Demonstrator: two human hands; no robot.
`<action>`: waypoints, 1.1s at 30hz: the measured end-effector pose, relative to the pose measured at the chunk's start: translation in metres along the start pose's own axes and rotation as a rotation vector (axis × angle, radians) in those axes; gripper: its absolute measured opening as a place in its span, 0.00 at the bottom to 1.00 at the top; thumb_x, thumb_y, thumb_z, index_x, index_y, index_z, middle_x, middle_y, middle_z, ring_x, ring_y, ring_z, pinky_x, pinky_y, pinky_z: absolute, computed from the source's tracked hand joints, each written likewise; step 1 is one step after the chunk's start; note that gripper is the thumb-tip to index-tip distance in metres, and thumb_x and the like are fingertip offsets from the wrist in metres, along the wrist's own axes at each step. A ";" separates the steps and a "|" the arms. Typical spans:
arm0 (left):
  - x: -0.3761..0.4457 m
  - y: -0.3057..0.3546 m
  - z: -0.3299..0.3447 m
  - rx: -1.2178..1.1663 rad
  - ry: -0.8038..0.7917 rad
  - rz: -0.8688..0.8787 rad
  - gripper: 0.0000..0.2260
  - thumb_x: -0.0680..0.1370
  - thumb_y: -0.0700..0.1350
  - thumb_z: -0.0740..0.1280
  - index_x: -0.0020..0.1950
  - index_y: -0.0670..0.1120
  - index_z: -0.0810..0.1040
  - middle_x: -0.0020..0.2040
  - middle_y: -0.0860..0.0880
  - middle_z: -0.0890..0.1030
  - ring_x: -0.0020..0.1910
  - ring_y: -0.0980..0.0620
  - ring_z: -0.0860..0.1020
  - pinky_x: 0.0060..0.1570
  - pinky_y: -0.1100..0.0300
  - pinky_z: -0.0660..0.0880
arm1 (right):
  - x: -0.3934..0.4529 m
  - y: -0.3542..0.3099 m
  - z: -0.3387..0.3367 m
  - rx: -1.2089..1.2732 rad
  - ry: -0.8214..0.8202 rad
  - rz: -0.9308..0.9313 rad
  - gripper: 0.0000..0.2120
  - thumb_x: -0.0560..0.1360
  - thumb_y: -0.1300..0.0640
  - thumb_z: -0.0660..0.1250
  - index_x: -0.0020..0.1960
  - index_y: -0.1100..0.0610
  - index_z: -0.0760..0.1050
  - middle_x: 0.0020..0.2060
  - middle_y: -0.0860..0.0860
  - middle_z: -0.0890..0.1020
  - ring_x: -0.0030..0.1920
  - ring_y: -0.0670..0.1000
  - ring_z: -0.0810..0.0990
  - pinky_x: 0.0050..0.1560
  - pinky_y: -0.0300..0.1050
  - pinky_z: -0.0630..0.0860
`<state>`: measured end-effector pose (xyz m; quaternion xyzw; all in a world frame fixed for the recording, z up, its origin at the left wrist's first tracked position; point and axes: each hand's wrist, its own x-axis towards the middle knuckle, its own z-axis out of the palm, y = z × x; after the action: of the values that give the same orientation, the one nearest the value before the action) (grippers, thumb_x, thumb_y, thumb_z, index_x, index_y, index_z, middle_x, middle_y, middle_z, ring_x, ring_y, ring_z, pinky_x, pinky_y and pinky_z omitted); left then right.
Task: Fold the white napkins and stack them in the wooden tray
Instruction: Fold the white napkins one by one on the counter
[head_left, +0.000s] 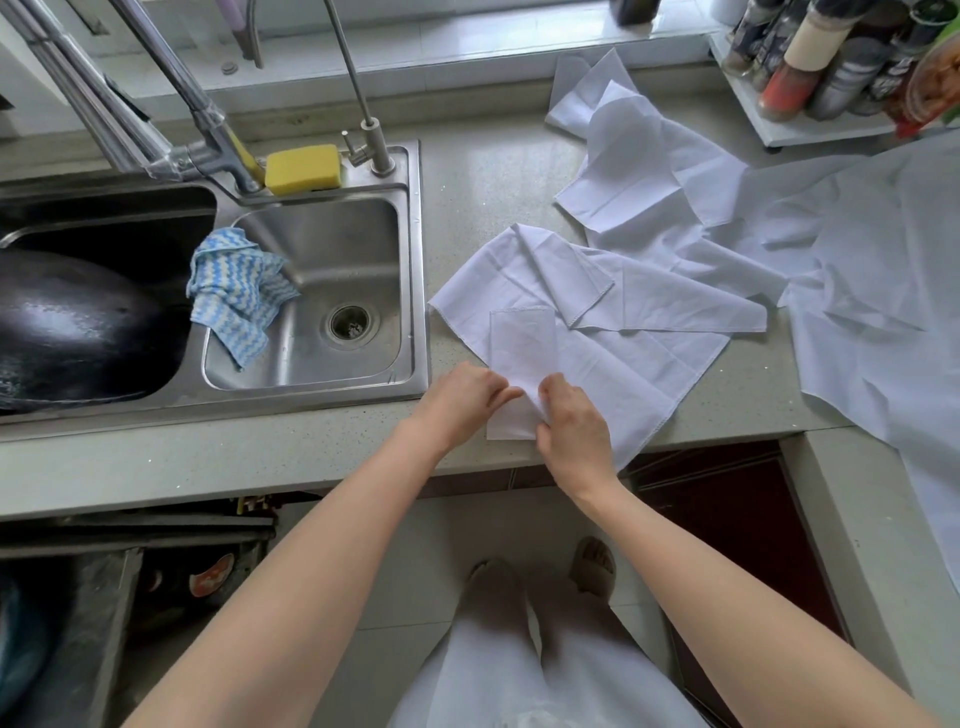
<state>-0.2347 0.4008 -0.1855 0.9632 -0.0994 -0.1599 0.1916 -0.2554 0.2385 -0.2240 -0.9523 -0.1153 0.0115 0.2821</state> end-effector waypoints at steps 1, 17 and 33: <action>0.000 0.000 -0.001 0.010 0.001 0.006 0.22 0.82 0.55 0.58 0.32 0.44 0.66 0.27 0.51 0.64 0.33 0.47 0.66 0.34 0.54 0.61 | 0.000 0.003 -0.001 0.036 -0.016 0.023 0.13 0.69 0.70 0.62 0.53 0.62 0.68 0.42 0.54 0.76 0.42 0.56 0.75 0.36 0.47 0.67; -0.036 -0.020 0.033 0.349 0.148 0.294 0.14 0.78 0.54 0.66 0.57 0.46 0.80 0.61 0.55 0.80 0.60 0.45 0.77 0.58 0.54 0.74 | -0.006 0.046 -0.024 -0.395 -0.106 -0.743 0.12 0.64 0.66 0.77 0.46 0.62 0.82 0.54 0.62 0.82 0.55 0.57 0.82 0.57 0.50 0.79; 0.050 -0.021 0.001 0.374 -0.317 0.146 0.65 0.60 0.70 0.73 0.77 0.43 0.32 0.76 0.45 0.30 0.74 0.49 0.29 0.73 0.50 0.31 | 0.052 0.041 -0.047 0.102 -0.147 -0.105 0.10 0.76 0.55 0.67 0.57 0.53 0.79 0.50 0.47 0.83 0.42 0.44 0.79 0.45 0.40 0.74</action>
<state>-0.1855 0.4071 -0.2087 0.9351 -0.2255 -0.2735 0.0034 -0.1922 0.1915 -0.2046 -0.9260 -0.1849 0.0725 0.3210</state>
